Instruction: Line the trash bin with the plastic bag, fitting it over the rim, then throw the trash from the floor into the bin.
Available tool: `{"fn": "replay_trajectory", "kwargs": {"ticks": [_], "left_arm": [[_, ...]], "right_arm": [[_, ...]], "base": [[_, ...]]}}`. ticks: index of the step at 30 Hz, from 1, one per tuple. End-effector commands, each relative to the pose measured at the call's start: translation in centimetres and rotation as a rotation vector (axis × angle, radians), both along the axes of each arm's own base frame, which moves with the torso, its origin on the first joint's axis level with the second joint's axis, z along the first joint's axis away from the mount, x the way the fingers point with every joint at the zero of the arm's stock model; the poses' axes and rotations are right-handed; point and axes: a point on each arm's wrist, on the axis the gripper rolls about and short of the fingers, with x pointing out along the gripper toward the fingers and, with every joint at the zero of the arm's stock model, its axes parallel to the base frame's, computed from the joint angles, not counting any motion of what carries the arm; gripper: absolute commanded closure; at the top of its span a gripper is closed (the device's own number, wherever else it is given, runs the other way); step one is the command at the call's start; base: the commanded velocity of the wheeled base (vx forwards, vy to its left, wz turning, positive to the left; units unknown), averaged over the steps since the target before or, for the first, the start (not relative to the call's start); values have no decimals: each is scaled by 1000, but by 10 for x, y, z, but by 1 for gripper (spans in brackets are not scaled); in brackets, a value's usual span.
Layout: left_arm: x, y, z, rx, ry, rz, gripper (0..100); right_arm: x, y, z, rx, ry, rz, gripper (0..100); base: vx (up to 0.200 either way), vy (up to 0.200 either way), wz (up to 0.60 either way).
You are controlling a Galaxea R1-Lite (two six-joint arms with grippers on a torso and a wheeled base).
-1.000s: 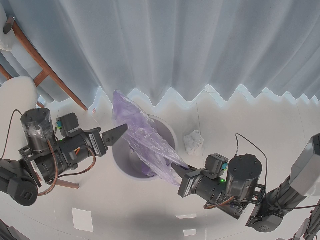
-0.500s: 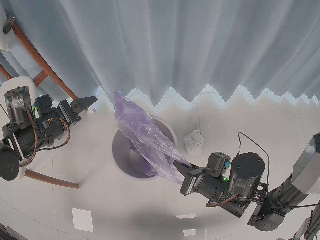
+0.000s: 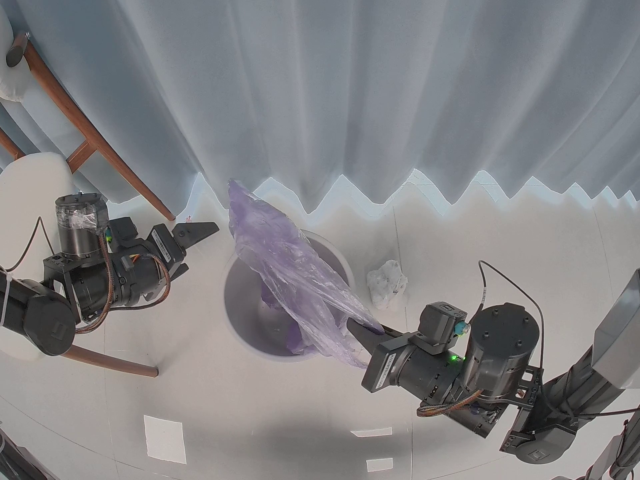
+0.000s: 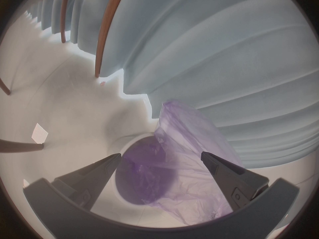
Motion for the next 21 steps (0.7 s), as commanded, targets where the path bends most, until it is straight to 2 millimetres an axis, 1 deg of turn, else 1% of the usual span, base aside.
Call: {"fn": "replay_trajectory", "kwargs": {"ticks": [1,6,10,14,17,21], "left_arm": [[4,-9,-10,1,35,-24,0],[13,-12,-18,-2,47,-25,0],[21,-18,-21,-64,12,-20,0],[21,-20,-16,-113,-35,-21,0],[21,-20,-14,-124,-39,-23,0],[20,-31,-14,-154,-22,-47,0]], "right_arm": [[-7,-2,3,4,-2,15,100],[-14,0,2,26,-20,40,100],[-19,2,1,26,-20,57,100],[-20,0,-2,17,-12,61,100],[-21,0,-2,16,-10,70,100],[-24,0,-3,10,-6,81,100]], "base": [[0,0,0],[0,0,0],[0,0,0],[0,0,0],[0,0,0],[0,0,0]]}}
